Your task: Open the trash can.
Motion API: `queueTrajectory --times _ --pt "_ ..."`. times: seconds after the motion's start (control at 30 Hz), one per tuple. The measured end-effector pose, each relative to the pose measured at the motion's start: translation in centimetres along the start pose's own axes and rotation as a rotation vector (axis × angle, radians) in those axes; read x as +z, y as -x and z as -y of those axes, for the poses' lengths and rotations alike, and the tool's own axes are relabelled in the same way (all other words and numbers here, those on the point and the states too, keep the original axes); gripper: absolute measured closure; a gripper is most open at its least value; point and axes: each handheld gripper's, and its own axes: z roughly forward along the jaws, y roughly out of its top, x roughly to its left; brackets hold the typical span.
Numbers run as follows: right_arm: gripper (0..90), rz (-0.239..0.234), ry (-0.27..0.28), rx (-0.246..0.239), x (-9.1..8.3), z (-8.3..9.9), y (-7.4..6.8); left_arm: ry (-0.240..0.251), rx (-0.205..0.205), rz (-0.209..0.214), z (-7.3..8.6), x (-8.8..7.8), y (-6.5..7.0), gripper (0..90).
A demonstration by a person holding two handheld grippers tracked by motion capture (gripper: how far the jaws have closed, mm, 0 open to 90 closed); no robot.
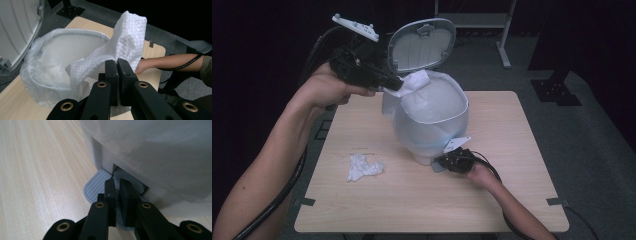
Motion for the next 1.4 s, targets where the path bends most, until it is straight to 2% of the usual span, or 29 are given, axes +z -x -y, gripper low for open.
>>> queueTrajectory --times 0.33,0.73,0.93,1.1,1.2,1.4 --pt "84.2 -0.006 0.009 0.008 0.0 0.1 0.1 -0.007 -0.016 0.000 -1.2 1.4 -1.4 87.6" --pt "84.1 -0.010 0.008 0.013 0.0 0.2 0.1 -0.021 -0.012 0.002 -2.5 2.9 -2.1 87.6" --pt "84.1 -0.011 0.012 0.013 0.0 0.2 0.2 -0.035 -0.022 -0.001 -3.0 4.1 -2.7 87.6" --pt "84.2 -0.013 0.012 0.011 0.0 0.2 0.2 -0.043 -0.020 0.013 -3.4 5.4 -3.1 87.6" --pt "84.1 -0.013 0.012 0.011 0.0 0.2 0.2 -0.063 -0.007 0.037 -3.5 6.1 -3.3 87.9" --pt "84.1 -0.015 0.012 0.013 0.0 0.2 0.3 -0.066 -0.032 0.031 -3.3 7.3 -4.2 87.8"
